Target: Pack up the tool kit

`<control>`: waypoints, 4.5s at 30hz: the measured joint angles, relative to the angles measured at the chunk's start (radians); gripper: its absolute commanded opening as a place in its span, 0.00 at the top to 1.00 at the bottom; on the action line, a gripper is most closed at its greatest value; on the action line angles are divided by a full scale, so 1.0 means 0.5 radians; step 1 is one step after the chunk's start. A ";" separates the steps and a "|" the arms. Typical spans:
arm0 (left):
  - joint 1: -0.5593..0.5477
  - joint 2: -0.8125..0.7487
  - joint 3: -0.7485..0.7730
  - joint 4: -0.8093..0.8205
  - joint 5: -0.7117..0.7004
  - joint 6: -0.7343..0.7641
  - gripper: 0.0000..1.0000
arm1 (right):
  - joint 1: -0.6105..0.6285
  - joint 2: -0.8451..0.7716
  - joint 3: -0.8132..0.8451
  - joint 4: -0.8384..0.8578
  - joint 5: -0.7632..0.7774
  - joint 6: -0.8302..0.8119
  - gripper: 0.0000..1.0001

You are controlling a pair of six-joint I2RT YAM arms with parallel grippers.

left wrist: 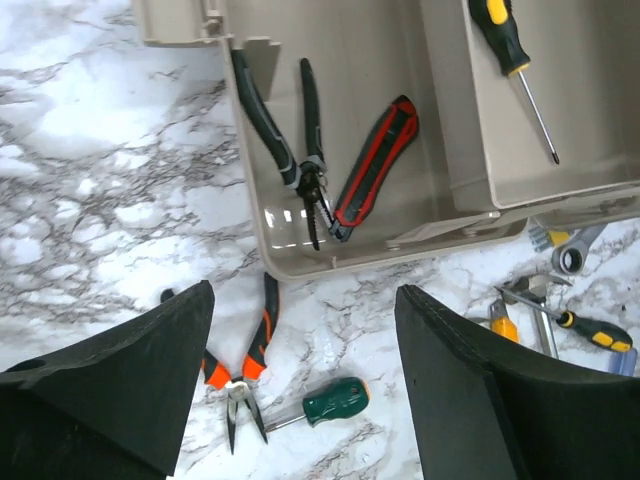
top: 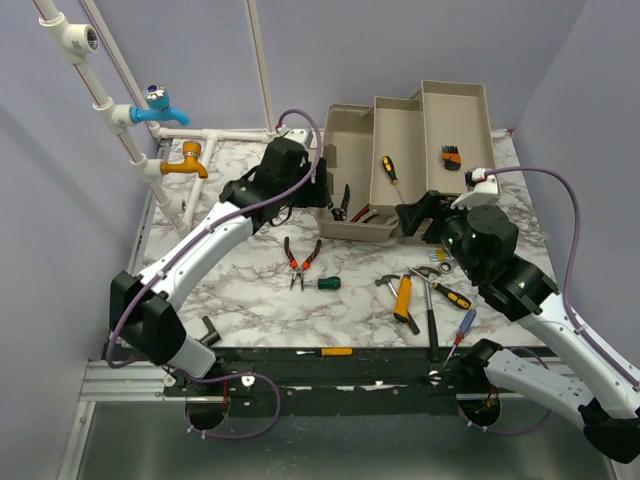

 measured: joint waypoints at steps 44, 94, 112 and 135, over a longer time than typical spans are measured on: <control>0.146 0.308 -0.900 0.273 -0.259 -0.475 0.86 | 0.163 0.326 -0.250 0.119 -0.333 0.329 0.23; 0.117 0.739 0.616 0.131 0.063 -0.262 1.00 | 0.163 -0.123 -0.470 0.262 0.230 0.086 0.21; 0.140 0.819 0.295 0.562 0.568 -0.484 0.37 | 0.163 0.116 -0.459 0.414 0.245 0.011 0.21; 0.198 -0.970 -1.260 0.758 0.216 -0.294 0.01 | 0.163 0.245 -0.358 0.239 0.048 0.152 0.17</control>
